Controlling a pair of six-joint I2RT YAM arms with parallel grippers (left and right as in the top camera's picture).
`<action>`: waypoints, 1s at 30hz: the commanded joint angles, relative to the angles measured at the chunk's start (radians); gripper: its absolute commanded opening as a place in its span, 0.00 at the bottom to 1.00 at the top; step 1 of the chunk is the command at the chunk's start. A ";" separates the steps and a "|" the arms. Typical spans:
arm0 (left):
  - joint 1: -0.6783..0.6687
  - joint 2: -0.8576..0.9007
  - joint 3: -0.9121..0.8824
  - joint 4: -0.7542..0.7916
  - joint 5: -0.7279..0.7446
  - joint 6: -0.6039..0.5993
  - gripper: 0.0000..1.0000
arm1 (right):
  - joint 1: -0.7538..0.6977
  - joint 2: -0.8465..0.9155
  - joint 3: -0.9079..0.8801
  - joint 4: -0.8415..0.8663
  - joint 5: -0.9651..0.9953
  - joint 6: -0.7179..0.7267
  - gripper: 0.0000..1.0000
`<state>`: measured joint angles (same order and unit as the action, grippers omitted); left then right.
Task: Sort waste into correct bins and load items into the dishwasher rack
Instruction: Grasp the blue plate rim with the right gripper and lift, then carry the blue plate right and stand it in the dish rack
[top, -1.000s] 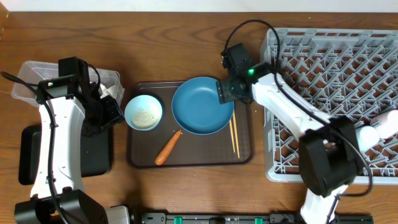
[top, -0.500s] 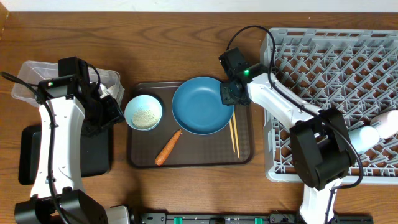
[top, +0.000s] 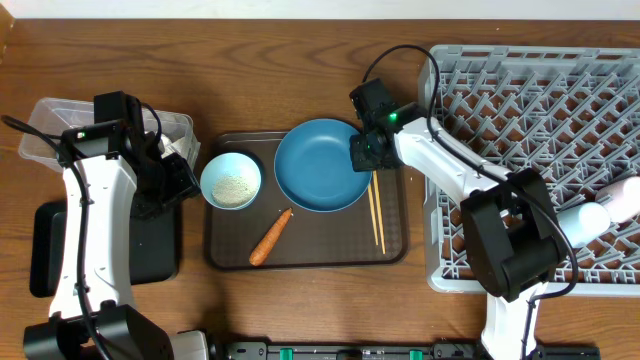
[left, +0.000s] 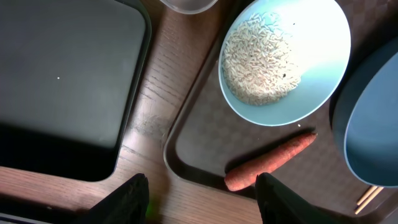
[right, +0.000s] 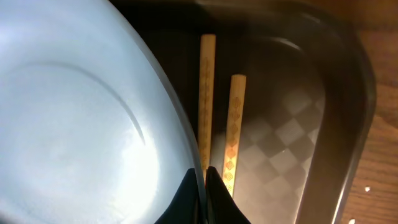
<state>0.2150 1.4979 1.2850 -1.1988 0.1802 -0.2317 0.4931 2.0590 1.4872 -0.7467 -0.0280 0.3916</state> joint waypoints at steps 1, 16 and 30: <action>0.002 0.004 -0.012 -0.003 -0.001 -0.002 0.58 | -0.012 -0.019 0.052 -0.044 0.056 -0.002 0.01; 0.002 0.004 -0.012 -0.001 -0.001 -0.002 0.58 | -0.218 -0.434 0.205 -0.128 0.513 -0.223 0.01; 0.002 0.004 -0.012 0.000 0.000 -0.007 0.58 | -0.592 -0.529 0.203 -0.097 0.977 -0.266 0.01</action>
<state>0.2150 1.4979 1.2850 -1.1969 0.1802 -0.2321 -0.0620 1.5311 1.6867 -0.8742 0.7303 0.1299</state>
